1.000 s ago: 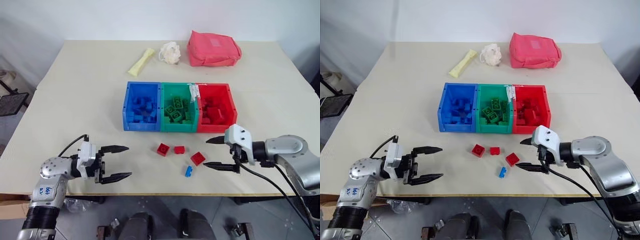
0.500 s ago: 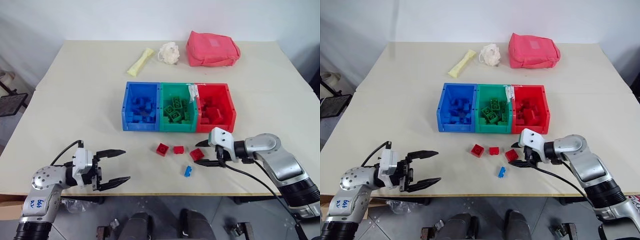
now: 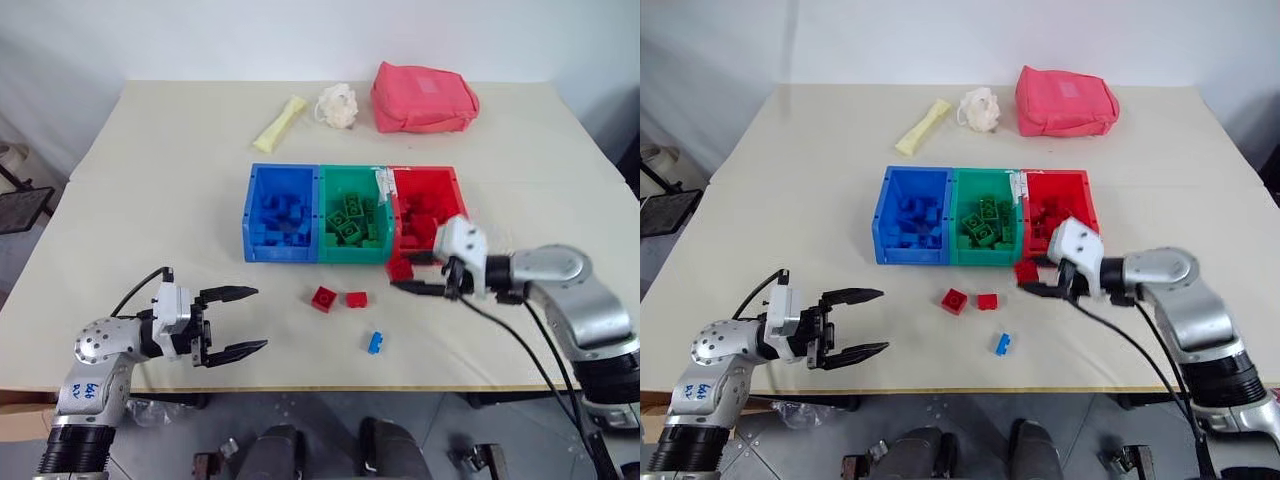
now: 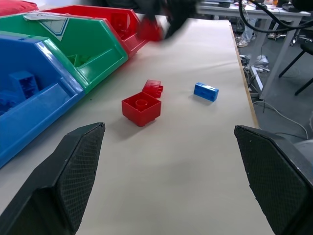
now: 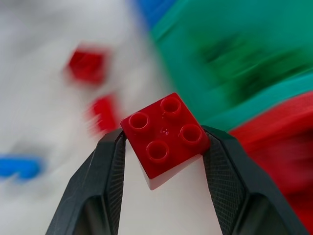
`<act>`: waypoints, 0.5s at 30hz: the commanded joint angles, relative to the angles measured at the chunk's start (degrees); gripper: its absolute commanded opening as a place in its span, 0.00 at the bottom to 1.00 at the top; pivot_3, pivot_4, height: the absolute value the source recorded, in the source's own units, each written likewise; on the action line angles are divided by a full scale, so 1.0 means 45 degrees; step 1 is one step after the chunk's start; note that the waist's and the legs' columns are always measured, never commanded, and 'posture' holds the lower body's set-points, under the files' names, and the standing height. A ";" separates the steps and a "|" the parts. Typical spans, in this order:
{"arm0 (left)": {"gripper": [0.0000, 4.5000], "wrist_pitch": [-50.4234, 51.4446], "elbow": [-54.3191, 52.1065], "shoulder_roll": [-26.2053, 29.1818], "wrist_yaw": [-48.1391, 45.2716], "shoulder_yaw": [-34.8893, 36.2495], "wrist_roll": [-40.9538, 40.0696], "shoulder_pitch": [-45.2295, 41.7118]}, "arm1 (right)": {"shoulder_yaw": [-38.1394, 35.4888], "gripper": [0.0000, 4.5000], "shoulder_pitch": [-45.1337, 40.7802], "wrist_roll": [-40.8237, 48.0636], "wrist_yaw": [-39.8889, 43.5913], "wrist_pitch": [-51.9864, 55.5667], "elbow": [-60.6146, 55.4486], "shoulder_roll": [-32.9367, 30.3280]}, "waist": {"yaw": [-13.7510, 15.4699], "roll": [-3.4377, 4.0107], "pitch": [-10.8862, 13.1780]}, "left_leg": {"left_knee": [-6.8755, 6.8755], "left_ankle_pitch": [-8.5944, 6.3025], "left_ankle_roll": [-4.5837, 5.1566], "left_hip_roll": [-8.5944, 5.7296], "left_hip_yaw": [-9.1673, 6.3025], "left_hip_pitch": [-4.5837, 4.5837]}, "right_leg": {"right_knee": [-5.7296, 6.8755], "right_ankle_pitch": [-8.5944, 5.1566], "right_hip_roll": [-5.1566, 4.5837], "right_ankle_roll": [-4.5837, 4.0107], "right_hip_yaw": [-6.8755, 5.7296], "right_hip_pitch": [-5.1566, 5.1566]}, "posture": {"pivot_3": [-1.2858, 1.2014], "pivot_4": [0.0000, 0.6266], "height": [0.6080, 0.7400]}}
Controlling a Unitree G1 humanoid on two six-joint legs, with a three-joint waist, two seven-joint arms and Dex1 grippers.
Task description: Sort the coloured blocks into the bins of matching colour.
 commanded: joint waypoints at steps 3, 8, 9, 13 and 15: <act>1.00 -0.0448 0.0614 -0.0137 -0.0506 -0.0208 -0.0030 -0.0698 | -0.0646 0.43 -0.1591 -0.0506 -0.0999 -0.0562 0.1719 0.0051 | -0.0029 -0.0001 0.0000 | -0.0003 0.0000 0.0001 0.0000 0.0006 0.0001 | 0.0005 0.0000 0.0001 0.0000 -0.0014 -0.0002 | 0.52 0.24 1.00; 1.00 -0.0779 0.1334 -0.0267 -0.0818 -0.0437 0.0084 -0.1431 | -0.0354 0.81 -0.2238 -0.1100 -0.1260 -0.1262 0.2758 0.0239 | -0.0033 -0.0001 0.0000 | -0.0003 0.0004 0.0008 -0.0010 0.0021 -0.0003 | 0.0006 0.0001 0.0001 0.0001 -0.0033 -0.0003 | 0.52 0.24 1.00; 1.00 -0.0829 0.1429 -0.0273 -0.0864 -0.0465 0.0087 -0.1522 | -0.0372 0.89 -0.2234 -0.1083 -0.1223 -0.1294 0.2709 0.0261 | -0.0048 -0.0001 0.0000 | -0.0004 0.0004 0.0009 -0.0009 0.0025 -0.0003 | 0.0006 0.0001 0.0003 0.0002 -0.0032 -0.0005 | 0.52 0.24 1.00; 1.00 -0.0986 0.1790 -0.0292 -0.1024 -0.0501 0.0096 -0.1811 | -0.0471 1.00 -0.2074 -0.0951 -0.1051 -0.1173 0.2338 0.0167 | -0.0142 -0.0001 0.0000 | -0.0005 0.0004 0.0009 -0.0003 0.0029 -0.0003 | 0.0011 0.0001 0.0009 0.0002 -0.0035 -0.0008 | 0.52 0.24 1.00; 1.00 -0.1051 0.1933 -0.0297 -0.1109 -0.0513 0.0103 -0.1911 | -0.0612 1.00 -0.1842 -0.0712 -0.0789 -0.1054 0.1974 0.0011 | -0.0175 0.0000 0.0000 | -0.0005 0.0004 0.0009 -0.0004 0.0027 -0.0003 | 0.0013 0.0001 0.0008 0.0002 -0.0036 -0.0008 | 0.52 0.24 1.00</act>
